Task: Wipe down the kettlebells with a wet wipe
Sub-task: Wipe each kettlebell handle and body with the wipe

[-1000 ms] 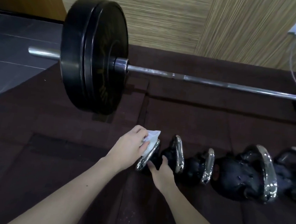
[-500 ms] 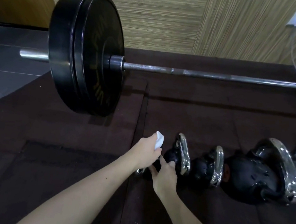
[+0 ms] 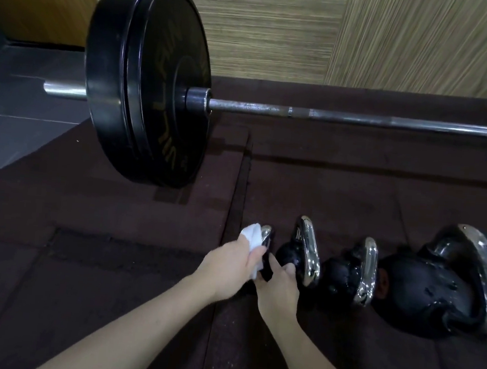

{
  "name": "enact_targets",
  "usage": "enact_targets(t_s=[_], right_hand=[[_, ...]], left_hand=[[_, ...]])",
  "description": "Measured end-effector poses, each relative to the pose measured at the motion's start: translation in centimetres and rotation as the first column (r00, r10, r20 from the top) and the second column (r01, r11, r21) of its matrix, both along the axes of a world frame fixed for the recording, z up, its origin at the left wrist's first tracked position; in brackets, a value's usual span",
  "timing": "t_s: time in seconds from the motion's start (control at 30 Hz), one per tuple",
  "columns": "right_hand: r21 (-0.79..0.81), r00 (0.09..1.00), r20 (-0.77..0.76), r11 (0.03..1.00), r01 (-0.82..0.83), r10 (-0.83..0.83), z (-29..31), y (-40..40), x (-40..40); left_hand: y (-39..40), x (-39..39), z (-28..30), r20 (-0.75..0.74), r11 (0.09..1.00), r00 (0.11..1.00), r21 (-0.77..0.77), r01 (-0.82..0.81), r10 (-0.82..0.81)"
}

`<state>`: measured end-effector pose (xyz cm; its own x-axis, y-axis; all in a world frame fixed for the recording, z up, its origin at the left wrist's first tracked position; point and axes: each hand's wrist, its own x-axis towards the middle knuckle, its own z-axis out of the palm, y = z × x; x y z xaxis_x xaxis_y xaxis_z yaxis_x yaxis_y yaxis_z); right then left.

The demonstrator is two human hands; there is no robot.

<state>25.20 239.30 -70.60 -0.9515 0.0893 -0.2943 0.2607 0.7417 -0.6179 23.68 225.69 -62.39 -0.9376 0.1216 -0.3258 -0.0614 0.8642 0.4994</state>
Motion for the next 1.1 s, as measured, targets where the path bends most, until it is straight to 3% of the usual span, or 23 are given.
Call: enact_targets(t_s=[0.17, 0.43, 0.53, 0.67, 0.77, 0.87, 0.97, 1.1], right_hand=[[-0.035, 1.000, 0.001, 0.999, 0.010, -0.010, -0.1, 0.1, 0.0], [-0.023, 0.999, -0.033, 0.999, 0.035, -0.036, -0.3, 0.0, 0.1], [-0.018, 0.999, -0.043, 1.000, 0.019, -0.019, -0.6, 0.2, 0.1], [-0.059, 0.998, -0.054, 0.997, 0.041, -0.044, -0.6, 0.1, 0.1], [-0.065, 0.996, -0.070, 0.996, 0.058, -0.063, -0.7, 0.1, 0.2], [-0.071, 0.994, -0.069, 0.994, 0.077, -0.082, -0.8, 0.1, 0.4], [-0.069, 0.994, -0.078, 0.995, 0.075, -0.081, -0.9, 0.1, 0.4], [-0.111, 0.991, -0.077, 0.989, 0.096, -0.105, -0.7, -0.1, 0.3]], left_hand=[[-1.5, 3.1, -1.1, -0.034, 1.000, 0.999, -0.009, 0.007, -0.007], [2.3, -7.2, -0.5, 0.144, 0.996, 0.987, 0.046, 0.070, -0.076], [0.8, -4.7, 0.0, 0.087, 0.989, 0.987, 0.077, 0.126, -0.133], [-2.3, 2.6, 0.9, -0.010, 0.970, 0.994, 0.218, 0.111, -0.111], [-2.8, 5.1, 1.2, -0.076, 0.964, 0.993, 0.241, 0.110, -0.094], [-1.8, 2.4, 1.0, -0.083, 0.963, 0.992, 0.247, 0.109, -0.091], [-0.1, -2.8, 0.0, 0.019, 0.938, 0.994, 0.334, 0.092, -0.105], [0.4, -7.6, -2.7, 0.120, 0.961, 0.981, 0.249, 0.121, -0.154]])
